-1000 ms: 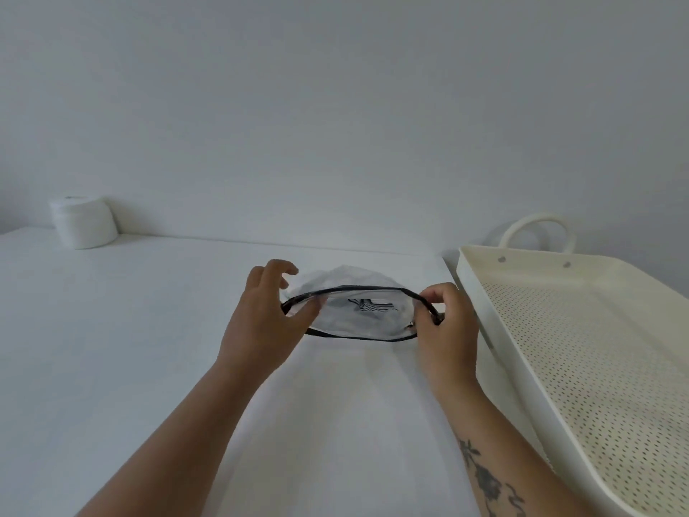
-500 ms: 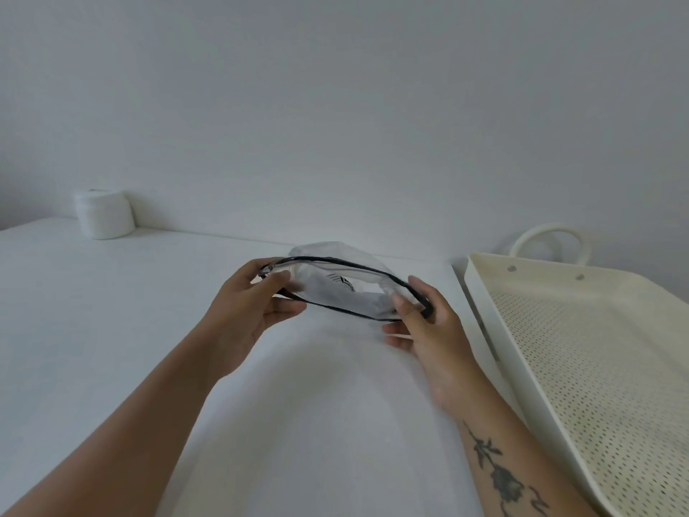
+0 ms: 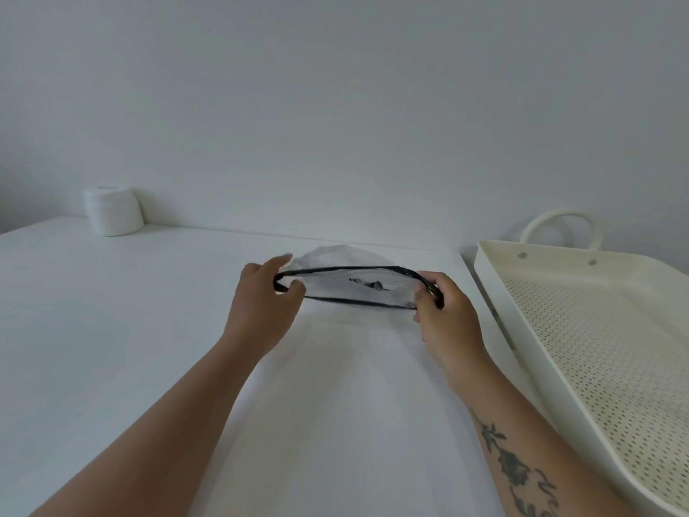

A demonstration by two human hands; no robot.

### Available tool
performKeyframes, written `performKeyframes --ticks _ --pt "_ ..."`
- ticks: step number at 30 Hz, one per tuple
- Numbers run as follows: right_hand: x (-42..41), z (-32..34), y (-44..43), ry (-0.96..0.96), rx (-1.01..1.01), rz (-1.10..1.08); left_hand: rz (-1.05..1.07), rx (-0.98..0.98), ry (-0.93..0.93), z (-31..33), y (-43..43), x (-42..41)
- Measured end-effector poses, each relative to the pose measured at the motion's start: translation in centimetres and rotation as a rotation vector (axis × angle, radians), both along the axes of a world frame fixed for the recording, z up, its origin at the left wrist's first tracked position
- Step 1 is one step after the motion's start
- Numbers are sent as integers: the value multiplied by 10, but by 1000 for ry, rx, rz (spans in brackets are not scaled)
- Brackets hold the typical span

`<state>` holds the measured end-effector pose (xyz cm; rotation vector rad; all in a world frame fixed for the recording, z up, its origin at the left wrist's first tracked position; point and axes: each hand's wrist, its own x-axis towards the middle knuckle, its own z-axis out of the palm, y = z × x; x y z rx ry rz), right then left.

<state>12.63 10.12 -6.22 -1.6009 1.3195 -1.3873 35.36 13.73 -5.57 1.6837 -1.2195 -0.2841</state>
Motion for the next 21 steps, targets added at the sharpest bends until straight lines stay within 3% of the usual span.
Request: performKeyframes --ticks 3,7,12,21 --pt "2 4 3 -70 105 111 -31 -48 -214 2 3 -1" --pt "4 5 7 -27 91 122 -42 -100 -542 0 5 -3" --pt "3 8 6 -80 128 117 -139 -106 -627 3 7 -7" --pt "5 12 13 -86 208 378 -266 -246 -632 7 10 -28"
